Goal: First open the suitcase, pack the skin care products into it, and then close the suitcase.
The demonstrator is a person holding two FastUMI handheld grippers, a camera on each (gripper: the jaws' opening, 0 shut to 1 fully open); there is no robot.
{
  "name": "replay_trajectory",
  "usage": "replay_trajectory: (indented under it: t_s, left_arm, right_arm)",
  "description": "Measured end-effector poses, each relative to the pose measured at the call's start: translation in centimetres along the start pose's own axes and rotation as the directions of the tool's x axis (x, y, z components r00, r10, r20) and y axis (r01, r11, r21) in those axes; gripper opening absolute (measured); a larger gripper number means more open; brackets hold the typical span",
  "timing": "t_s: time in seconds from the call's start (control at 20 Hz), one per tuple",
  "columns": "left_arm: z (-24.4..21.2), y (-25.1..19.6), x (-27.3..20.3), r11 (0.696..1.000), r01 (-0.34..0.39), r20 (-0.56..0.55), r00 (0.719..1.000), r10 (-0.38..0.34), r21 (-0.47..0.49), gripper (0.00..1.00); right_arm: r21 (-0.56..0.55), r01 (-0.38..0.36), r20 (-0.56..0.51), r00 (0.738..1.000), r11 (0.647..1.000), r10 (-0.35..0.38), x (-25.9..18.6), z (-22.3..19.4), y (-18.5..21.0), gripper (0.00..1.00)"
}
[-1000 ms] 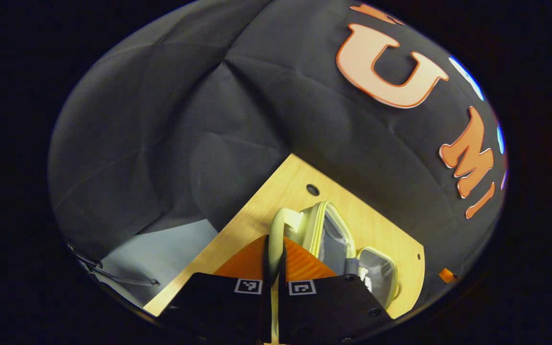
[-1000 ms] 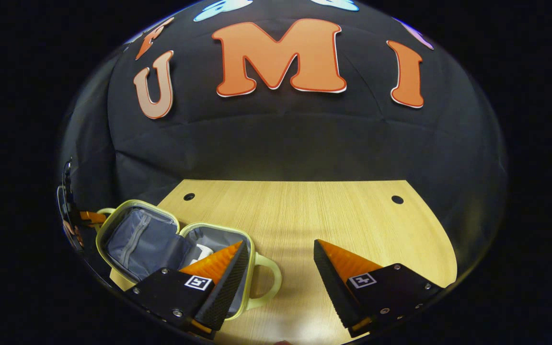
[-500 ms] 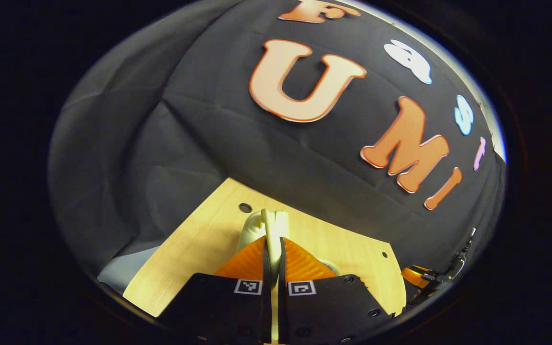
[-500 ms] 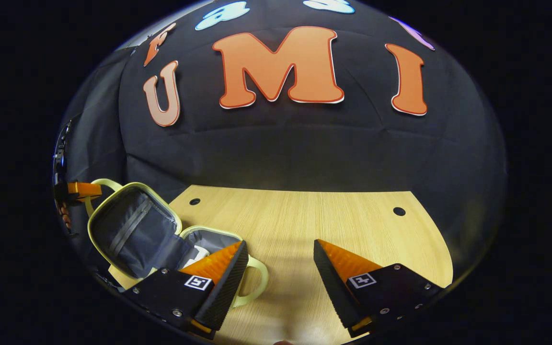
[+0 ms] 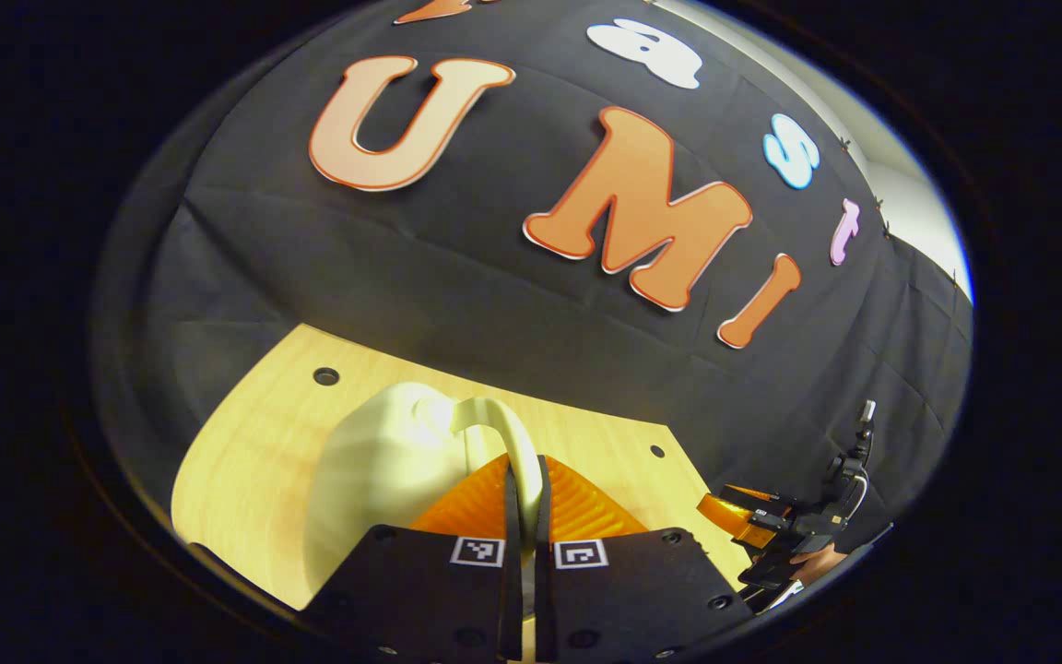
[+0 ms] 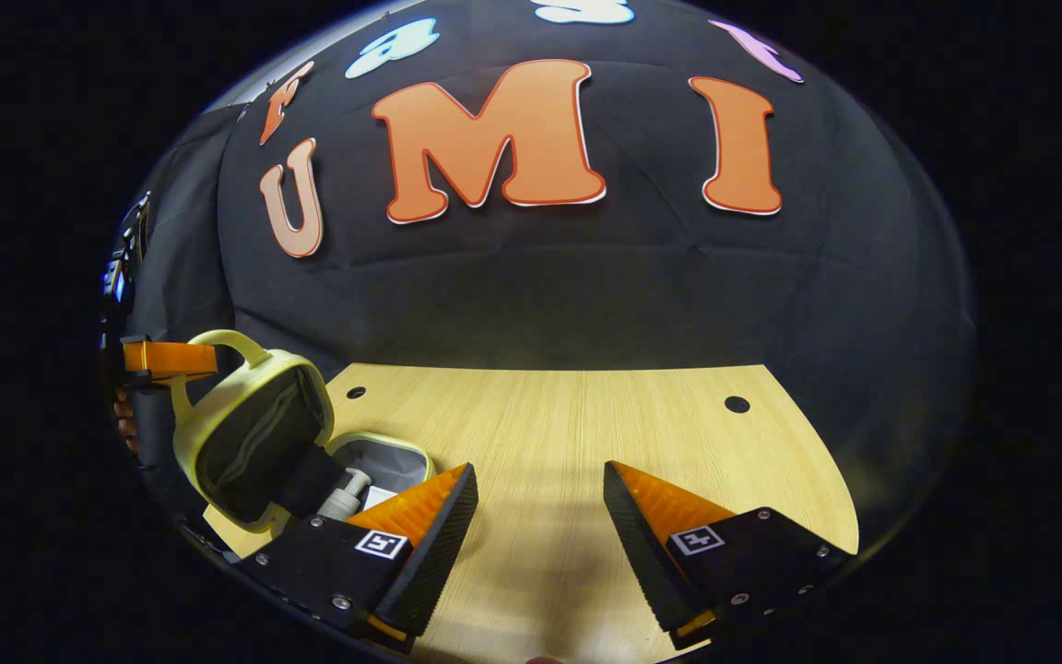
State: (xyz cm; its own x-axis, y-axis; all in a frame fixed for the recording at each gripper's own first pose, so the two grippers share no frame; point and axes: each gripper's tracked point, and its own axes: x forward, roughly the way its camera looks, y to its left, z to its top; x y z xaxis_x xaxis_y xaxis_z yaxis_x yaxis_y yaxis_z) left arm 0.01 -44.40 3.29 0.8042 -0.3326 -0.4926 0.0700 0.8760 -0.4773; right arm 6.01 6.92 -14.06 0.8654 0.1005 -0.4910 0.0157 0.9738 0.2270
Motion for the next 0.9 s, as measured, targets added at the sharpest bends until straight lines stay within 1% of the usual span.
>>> replay_trajectory:
  t_s: [0.1, 0.15, 0.2, 0.35, 0.5, 0.55, 0.65, 0.75, 0.85, 0.9]
  left_arm:
    - [-2.0, -1.9, 1.7, 1.000, 0.025, -0.030, 0.999, -0.024, 0.015, 0.06]
    - [-2.8, -2.6, 2.7, 0.999, 0.030, -0.042, 0.999, -0.029, 0.021, 0.04]
    - [-3.7, -3.3, 3.6, 0.999, 0.036, -0.057, 0.998, -0.034, 0.030, 0.06]
    - [-7.5, -6.1, 6.9, 0.997, 0.054, -0.125, 0.991, -0.047, 0.051, 0.06]
    - [-12.0, -7.1, 10.1, 0.996, 0.048, -0.200, 0.979, -0.033, 0.071, 0.06]
    - [-13.4, -7.2, 11.1, 0.995, 0.037, -0.218, 0.976, -0.016, 0.093, 0.06]
    - [-17.2, -7.0, 13.1, 0.988, -0.002, -0.280, 0.959, 0.045, 0.152, 0.06]
    - [-19.4, -6.5, 14.4, 0.987, -0.032, -0.318, 0.944, 0.082, 0.160, 0.06]
    - [-19.6, -6.0, 15.6, 0.969, -0.068, -0.306, 0.942, 0.141, 0.239, 0.06]
    - [-19.5, -5.9, 16.1, 0.949, -0.082, -0.324, 0.928, 0.185, 0.306, 0.08]
  right_arm:
    - [0.006, 0.006, -0.003, 1.000, 1.000, -0.006, -0.4, -0.4, -1.2, 0.88]
    - [0.009, 0.013, -0.004, 1.000, 1.000, -0.013, -0.6, -0.6, -1.7, 0.89]
    - [0.013, 0.013, -0.006, 1.000, 1.000, -0.012, -0.7, -0.7, -2.2, 0.88]
    - [0.016, 0.014, -0.017, 1.000, 1.000, -0.014, -1.4, -1.5, -3.5, 0.88]
    - [0.022, 0.016, -0.032, 0.999, 1.000, -0.016, -2.0, -2.5, -5.3, 0.88]
    - [0.026, 0.020, -0.041, 0.999, 0.999, -0.019, -2.2, -2.9, -6.0, 0.88]
    - [0.034, 0.020, -0.058, 0.998, 0.999, -0.018, -2.4, -3.6, -6.9, 0.88]
    - [0.030, 0.021, -0.062, 0.998, 0.999, -0.019, -2.5, -3.9, -7.6, 0.88]
    - [0.024, 0.027, -0.067, 0.997, 0.999, -0.025, -2.7, -4.1, -8.2, 0.88]
    - [0.029, 0.024, -0.070, 0.997, 0.999, -0.022, -2.7, -4.3, -8.3, 0.89]
